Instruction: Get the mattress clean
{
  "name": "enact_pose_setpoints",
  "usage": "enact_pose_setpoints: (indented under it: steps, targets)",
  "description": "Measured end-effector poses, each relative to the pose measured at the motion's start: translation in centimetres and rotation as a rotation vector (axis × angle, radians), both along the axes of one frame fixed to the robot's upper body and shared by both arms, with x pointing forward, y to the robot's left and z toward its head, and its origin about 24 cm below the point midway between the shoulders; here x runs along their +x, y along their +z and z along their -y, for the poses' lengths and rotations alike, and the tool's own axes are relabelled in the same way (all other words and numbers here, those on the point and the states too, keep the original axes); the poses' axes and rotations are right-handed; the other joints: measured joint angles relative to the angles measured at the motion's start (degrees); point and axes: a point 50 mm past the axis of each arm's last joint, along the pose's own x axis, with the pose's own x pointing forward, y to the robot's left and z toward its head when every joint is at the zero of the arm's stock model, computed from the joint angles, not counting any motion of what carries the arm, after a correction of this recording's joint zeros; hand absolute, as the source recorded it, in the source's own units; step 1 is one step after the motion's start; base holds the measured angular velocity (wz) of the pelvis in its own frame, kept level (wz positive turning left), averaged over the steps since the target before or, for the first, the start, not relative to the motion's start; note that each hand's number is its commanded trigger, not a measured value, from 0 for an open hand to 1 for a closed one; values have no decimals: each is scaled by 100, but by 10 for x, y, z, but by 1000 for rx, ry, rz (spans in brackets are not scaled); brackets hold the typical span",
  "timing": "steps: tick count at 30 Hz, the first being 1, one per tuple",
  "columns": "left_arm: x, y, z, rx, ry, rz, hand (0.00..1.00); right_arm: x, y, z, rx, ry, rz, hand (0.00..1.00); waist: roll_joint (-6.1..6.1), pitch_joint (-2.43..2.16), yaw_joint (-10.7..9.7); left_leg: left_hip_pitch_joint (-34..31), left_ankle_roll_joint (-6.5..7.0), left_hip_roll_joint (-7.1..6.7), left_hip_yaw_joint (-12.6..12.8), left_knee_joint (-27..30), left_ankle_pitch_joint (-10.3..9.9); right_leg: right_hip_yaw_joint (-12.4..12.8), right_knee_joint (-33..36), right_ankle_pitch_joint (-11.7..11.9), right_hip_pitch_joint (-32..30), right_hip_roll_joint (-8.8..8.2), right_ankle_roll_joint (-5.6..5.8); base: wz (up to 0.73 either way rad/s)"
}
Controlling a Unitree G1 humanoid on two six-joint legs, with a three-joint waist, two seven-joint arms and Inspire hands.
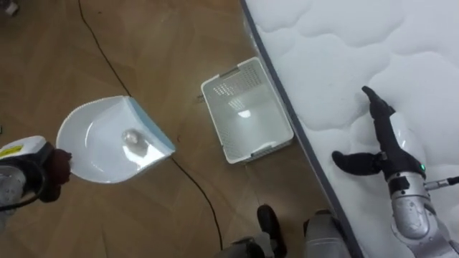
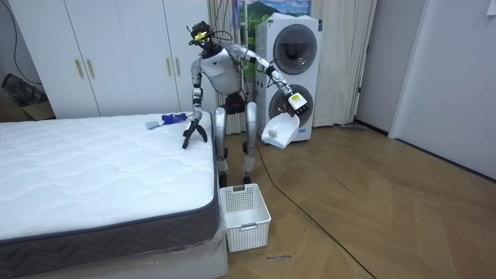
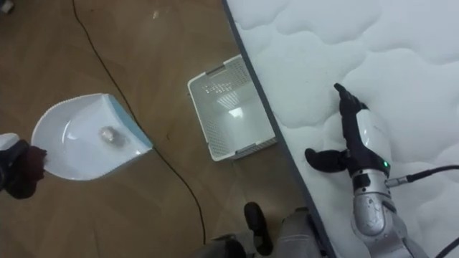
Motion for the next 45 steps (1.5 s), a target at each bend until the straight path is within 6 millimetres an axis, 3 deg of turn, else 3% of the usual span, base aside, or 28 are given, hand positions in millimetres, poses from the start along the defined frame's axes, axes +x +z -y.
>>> enact_pose_setpoints:
  steps: [4,9,14,19,24,37,42,45]
  targets:
    - [0,6,-7,18,18,-15,100,1,1,-2,5,7,4,0,-13,9,-27,-10,6,-15,44,39,-7,63,76,-21,-45,-10,16,-3]
    - [-2,9,-13,51,37,-37,100,3,4,-5,8,22,-6,0,-102,53,-83,-119,12,-9,50,134,-17,66,154,-30,-136,-8,14,2]
    - [-3,10,-15,66,31,-50,100,4,4,-6,9,30,-6,0,-126,45,-110,-256,13,18,42,206,-19,54,175,-32,-232,24,9,3]
    - [7,26,-19,121,7,-57,100,5,4,-6,25,34,-19,0,-127,44,-136,-270,14,17,31,217,-18,40,171,-28,-223,25,3,2]
    - [28,45,-12,143,-23,6,100,4,2,-4,31,26,-38,0,-119,47,-145,-156,38,44,84,236,-43,5,152,-34,-79,19,-4,2]
    - [40,54,3,162,-100,109,100,2,3,-1,24,36,-32,0,-95,68,-147,-113,55,95,179,281,-75,13,154,-35,-25,38,-5,-1]
    - [42,52,17,166,-177,193,100,2,2,-1,30,49,-17,0,-222,157,-169,-77,51,100,194,262,-80,63,171,-47,-36,45,-9,-3]
    - [40,46,32,141,-263,218,100,0,-1,-2,37,57,-22,0,-358,156,-157,-87,55,197,297,443,-234,138,179,-54,-50,113,-15,-17]
